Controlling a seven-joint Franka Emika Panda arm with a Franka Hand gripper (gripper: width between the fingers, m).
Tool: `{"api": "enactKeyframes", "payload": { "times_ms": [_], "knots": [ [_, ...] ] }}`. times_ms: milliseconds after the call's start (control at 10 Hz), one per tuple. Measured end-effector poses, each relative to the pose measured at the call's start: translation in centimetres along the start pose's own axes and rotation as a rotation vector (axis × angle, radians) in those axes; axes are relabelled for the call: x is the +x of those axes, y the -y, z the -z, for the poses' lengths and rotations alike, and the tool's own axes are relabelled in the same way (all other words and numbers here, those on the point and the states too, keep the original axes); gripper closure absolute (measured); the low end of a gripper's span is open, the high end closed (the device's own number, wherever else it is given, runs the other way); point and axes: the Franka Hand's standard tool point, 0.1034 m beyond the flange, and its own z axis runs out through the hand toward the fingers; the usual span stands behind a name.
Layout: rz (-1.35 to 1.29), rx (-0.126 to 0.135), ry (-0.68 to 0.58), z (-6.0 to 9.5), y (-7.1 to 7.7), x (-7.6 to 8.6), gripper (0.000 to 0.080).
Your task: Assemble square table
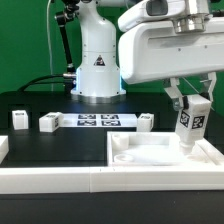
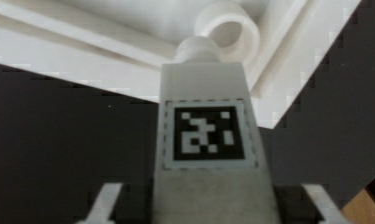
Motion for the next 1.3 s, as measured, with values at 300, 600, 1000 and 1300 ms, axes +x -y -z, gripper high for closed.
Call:
{"api": "enactKeyframes", "payload": {
  "times_ms": [300,600,1000,1300],
  "knots": [
    [-0.01,0.008,0.002,-0.7,1.5,0.3,0.0509],
    [-0.009,-0.003,-0.02,-1.1,1.5,-0.1,0.0509],
    [-0.006,-0.006,-0.026,-1.1,1.4,-0.3,0.0509],
    [0.0,-0.022,-0.056,-1.3,1.3,-0.7,0.0509]
  ]
}}
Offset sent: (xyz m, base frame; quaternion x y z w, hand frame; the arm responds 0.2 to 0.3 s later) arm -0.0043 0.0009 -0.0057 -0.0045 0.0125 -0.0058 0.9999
